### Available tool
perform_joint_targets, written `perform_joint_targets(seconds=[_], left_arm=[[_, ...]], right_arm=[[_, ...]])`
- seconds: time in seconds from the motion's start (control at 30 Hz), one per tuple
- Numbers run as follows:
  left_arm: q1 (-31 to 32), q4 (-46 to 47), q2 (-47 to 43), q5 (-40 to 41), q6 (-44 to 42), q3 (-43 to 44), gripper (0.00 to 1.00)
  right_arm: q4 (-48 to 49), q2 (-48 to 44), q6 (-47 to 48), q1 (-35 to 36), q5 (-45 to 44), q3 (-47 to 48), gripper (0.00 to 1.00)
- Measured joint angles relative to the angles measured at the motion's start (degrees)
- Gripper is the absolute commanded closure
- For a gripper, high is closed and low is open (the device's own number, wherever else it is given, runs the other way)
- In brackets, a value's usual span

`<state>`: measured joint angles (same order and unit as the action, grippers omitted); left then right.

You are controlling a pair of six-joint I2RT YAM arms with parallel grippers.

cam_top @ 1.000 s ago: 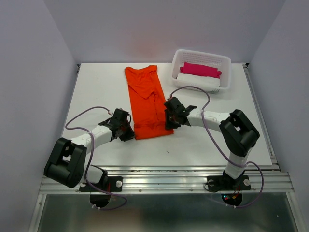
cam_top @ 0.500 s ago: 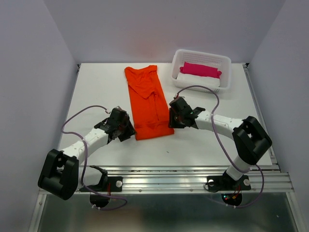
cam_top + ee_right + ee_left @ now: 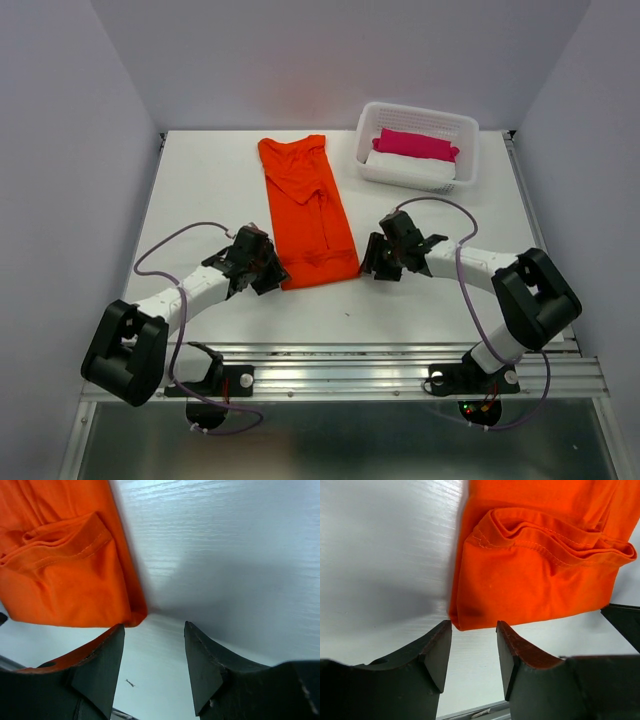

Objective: Roll the t-shirts
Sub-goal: Roll the T-shirt to the center of the board.

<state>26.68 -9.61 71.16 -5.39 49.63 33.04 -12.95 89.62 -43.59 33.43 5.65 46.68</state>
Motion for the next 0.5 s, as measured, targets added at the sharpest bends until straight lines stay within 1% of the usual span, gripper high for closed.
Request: perform_joint_targets(seconds=[0.17, 0.3, 0.4, 0.47, 0.5], left_arm=[[-0.02, 0.61, 1.05, 0.09, 0.68, -1.14, 0.54], [-0.02, 0.92, 1.68, 0.17, 1.29, -1.81, 0.59], [0.0, 1.66, 2.56, 0.2, 1.68, -2.1, 0.62], [0.0, 2.29, 3.08, 0.09, 1.92, -2.14, 0.63], [0.0, 2.56, 3.26, 0.09, 1.92, -2.14, 0.64]], right_arm=[[4.87, 1.25, -2.51, 0.0, 3.5, -1.14, 0.49], [7.56, 2.21, -4.0, 0.0, 4.63, -1.86, 0.56], [8.79, 2.75, -4.59, 0.0, 4.74, -1.99, 0.65], [9.18, 2.99, -4.9, 0.0, 4.72, -2.19, 0.69], [9.22, 3.1, -4.9, 0.0, 4.72, -2.27, 0.73]])
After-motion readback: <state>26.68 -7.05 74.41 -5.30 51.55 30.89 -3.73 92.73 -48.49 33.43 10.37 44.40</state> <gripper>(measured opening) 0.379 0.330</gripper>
